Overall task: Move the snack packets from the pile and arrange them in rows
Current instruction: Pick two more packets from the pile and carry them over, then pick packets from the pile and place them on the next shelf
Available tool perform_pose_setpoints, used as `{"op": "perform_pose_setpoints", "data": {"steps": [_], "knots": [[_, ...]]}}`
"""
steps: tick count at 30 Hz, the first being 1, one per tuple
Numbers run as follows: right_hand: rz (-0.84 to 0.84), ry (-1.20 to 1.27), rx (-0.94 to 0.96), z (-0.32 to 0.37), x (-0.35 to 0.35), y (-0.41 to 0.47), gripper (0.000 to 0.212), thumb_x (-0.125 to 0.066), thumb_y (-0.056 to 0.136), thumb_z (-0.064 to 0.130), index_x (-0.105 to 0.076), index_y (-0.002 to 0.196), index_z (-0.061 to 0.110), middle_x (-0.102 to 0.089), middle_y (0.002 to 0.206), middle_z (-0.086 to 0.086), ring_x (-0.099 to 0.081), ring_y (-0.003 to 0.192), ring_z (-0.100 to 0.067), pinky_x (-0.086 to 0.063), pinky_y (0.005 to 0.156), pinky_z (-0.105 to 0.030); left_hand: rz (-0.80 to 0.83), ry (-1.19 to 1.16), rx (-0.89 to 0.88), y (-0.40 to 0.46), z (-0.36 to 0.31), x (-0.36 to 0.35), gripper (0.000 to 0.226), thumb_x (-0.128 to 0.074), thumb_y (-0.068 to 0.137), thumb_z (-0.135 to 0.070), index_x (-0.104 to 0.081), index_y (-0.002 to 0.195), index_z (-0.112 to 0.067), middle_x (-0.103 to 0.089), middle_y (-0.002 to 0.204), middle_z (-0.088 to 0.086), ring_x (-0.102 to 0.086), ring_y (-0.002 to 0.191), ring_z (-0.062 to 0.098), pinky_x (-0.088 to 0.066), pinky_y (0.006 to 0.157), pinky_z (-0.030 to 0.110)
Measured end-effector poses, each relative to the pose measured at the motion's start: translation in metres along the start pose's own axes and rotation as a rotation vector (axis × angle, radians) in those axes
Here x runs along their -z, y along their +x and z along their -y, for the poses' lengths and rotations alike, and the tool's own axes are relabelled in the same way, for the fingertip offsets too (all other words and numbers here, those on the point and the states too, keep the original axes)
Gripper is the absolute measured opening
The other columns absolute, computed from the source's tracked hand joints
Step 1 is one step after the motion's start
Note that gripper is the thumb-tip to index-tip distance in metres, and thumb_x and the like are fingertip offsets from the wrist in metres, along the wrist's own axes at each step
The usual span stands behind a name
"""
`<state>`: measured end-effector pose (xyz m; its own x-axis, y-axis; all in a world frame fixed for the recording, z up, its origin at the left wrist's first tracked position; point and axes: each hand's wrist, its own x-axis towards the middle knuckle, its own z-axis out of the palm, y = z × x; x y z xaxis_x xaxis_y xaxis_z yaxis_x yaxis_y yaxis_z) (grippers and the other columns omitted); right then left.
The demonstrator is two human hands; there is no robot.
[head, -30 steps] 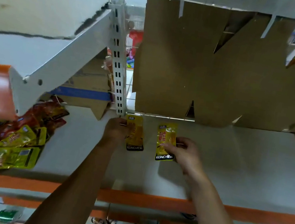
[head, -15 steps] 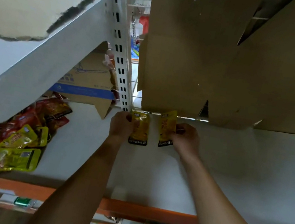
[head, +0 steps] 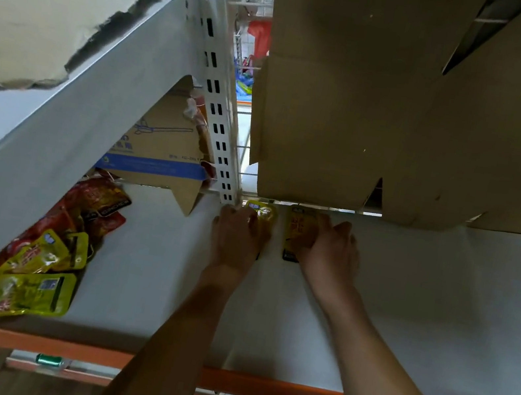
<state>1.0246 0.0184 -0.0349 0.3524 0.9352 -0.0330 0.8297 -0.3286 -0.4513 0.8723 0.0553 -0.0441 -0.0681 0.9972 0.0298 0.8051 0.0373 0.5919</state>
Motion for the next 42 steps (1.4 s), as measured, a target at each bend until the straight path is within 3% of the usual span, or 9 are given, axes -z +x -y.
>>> {"op": "perform_pose_setpoints", "data": {"steps": [14,20,24,26,28,30,33,37,42], "knots": [[-0.04,-0.049,0.04,0.005,-0.009,-0.01,0.036,-0.061,0.086,0.038,-0.062,0.116,0.017,-0.052,0.105,-0.015,-0.05,0.1,-0.038,-0.041,0.082,-0.041,0.02,-0.047,-0.007,-0.002,-0.001,0.007,0.041,-0.074,0.085,-0.037,-0.065,0.117,-0.013,-0.054,0.117,0.016,-0.053,0.11,0.035,-0.045,0.089,0.038],[-0.114,-0.148,0.058,0.009,-0.006,-0.027,0.028,-0.07,0.073,0.032,-0.065,0.088,0.01,-0.056,0.091,-0.015,-0.054,0.086,-0.038,-0.041,0.073,-0.041,0.033,0.143,-0.088,-0.014,-0.003,0.016,0.042,-0.061,0.093,-0.039,-0.059,0.126,-0.013,-0.054,0.128,0.016,-0.05,0.116,0.036,-0.042,0.096,0.041],[-0.09,-0.138,0.142,0.011,0.0,-0.047,0.025,-0.072,0.073,0.031,-0.068,0.081,0.008,-0.06,0.087,-0.016,-0.058,0.086,-0.039,-0.045,0.081,-0.044,0.034,0.243,-0.159,-0.037,0.002,0.024,0.035,-0.056,0.096,-0.037,-0.062,0.122,-0.014,-0.057,0.124,0.012,-0.052,0.113,0.034,-0.046,0.088,0.041],[-0.072,-0.104,0.209,0.011,0.0,-0.054,0.031,-0.071,0.074,0.038,-0.071,0.086,0.01,-0.062,0.09,-0.016,-0.058,0.094,-0.039,-0.045,0.09,-0.048,-0.014,0.246,-0.195,-0.05,0.012,0.024,0.034,-0.056,0.094,-0.039,-0.067,0.112,-0.012,-0.063,0.112,0.013,-0.057,0.104,0.036,-0.049,0.079,0.042],[-0.019,-0.094,0.263,0.012,0.001,-0.063,0.044,-0.063,0.074,0.048,-0.071,0.097,0.011,-0.064,0.098,-0.016,-0.056,0.103,-0.039,-0.043,0.098,-0.05,-0.048,0.251,-0.181,-0.062,0.02,0.028,0.044,-0.05,0.093,-0.047,-0.069,0.116,-0.014,-0.064,0.119,0.014,-0.056,0.115,0.039,-0.049,0.086,0.045],[0.021,-0.121,0.333,0.014,0.004,-0.072,0.055,-0.057,0.075,0.053,-0.069,0.109,0.012,-0.064,0.106,-0.015,-0.053,0.11,-0.038,-0.04,0.101,-0.051,0.046,0.285,-0.05,-0.077,0.021,0.039,0.053,-0.042,0.098,-0.054,-0.056,0.137,-0.02,-0.046,0.148,0.014,-0.033,0.142,0.036,-0.034,0.109,0.047],[0.15,-0.203,0.42,0.022,0.017,-0.087,0.064,-0.053,0.084,0.059,-0.055,0.134,0.019,-0.056,0.125,-0.012,-0.045,0.122,-0.035,-0.031,0.109,-0.048,0.123,0.311,0.088,-0.101,0.027,0.061,0.065,-0.031,0.099,-0.062,-0.035,0.152,-0.025,-0.017,0.165,0.008,-0.005,0.153,0.027,-0.013,0.121,0.043],[0.32,-0.298,0.592,0.038,0.027,-0.108,0.071,-0.049,0.091,0.061,-0.033,0.149,0.023,-0.04,0.148,-0.013,-0.033,0.137,-0.033,-0.025,0.112,-0.045,0.096,0.373,0.18,-0.14,0.035,0.09,0.068,-0.029,0.099,-0.063,-0.034,0.152,-0.021,-0.019,0.164,0.012,-0.008,0.152,0.03,-0.016,0.12,0.045],[0.461,-0.328,0.793,0.064,0.027,-0.141,0.076,-0.05,0.09,0.058,-0.025,0.153,0.025,-0.029,0.156,-0.01,-0.02,0.146,-0.033,-0.017,0.119,-0.047,-0.003,0.313,0.334,-0.186,0.05,0.114,0.066,-0.035,0.098,-0.062,-0.039,0.149,-0.021,-0.024,0.162,0.011,-0.01,0.152,0.03,-0.019,0.12,0.046]]}}
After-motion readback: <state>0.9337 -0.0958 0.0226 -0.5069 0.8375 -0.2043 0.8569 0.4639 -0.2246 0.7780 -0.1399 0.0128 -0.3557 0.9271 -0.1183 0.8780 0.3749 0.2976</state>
